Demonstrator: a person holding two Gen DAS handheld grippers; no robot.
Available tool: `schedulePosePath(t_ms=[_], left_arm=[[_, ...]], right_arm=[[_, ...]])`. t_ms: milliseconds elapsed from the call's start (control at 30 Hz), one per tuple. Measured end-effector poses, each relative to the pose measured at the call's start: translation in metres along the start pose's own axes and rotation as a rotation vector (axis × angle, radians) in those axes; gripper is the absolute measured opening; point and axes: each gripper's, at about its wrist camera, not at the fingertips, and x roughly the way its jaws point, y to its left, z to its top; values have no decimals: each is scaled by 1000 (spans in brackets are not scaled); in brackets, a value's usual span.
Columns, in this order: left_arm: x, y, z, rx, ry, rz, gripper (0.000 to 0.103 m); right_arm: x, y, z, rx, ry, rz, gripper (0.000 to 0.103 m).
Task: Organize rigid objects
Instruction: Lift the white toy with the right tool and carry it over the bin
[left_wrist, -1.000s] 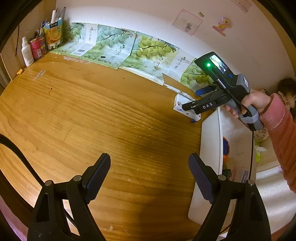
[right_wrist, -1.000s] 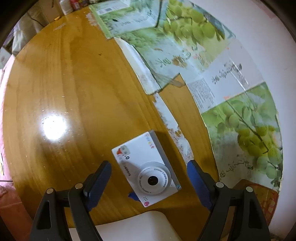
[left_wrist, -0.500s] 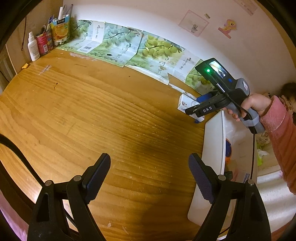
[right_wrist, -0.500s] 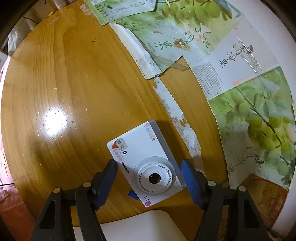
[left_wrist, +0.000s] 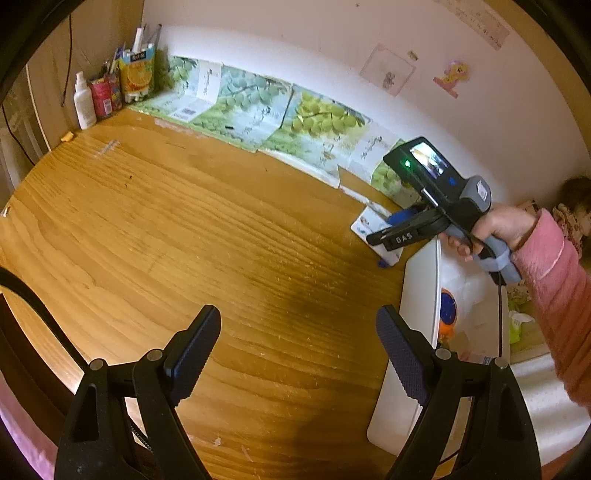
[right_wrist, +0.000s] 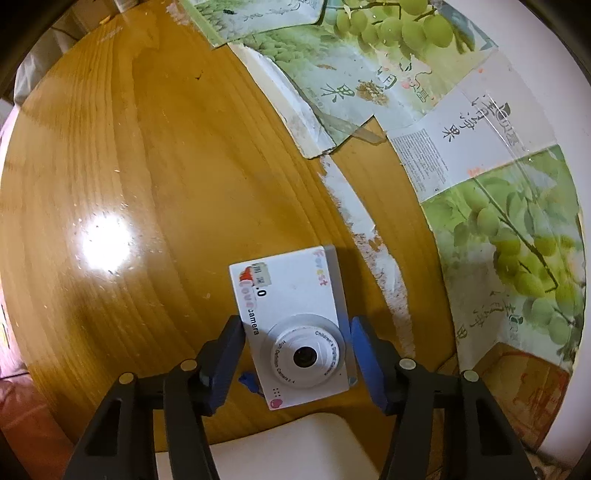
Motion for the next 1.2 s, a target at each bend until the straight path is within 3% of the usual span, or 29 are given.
schedulePosePath(t_ms=[33, 100, 200, 400, 500, 567, 633, 767, 833, 1200], left_arm=[[-2, 1, 0, 0, -5, 1, 88], [-7, 2, 0, 0, -15, 1, 88], [-12, 3, 1, 13, -25, 1, 88], [-24, 5, -2, 62, -37, -3, 88], [-25, 9, -3, 90, -32, -2, 88], [-25, 11, -4, 103, -26, -5, 88], [-25, 14, -3, 118, -26, -11, 88], [-24, 22, 1, 139, -26, -16, 88], [-24, 25, 3, 145, -22, -17, 88], [-15, 34, 11, 158, -7, -31, 88]], right_arm=[[-4, 3, 1, 5, -4, 5, 48], [-21, 10, 1, -10, -67, 7, 5], [-44, 11, 1, 50, -126, 96, 3], [-45, 17, 4, 101, -100, 99, 3], [-54, 15, 13, 182, -82, 99, 10], [-51, 8, 11, 254, -72, 104, 34], [-53, 4, 12, 289, -64, 82, 49], [-53, -6, 9, 336, -55, 52, 64], [-51, -13, 9, 376, -42, 61, 68], [-14, -44, 10, 519, 60, 94, 69]])
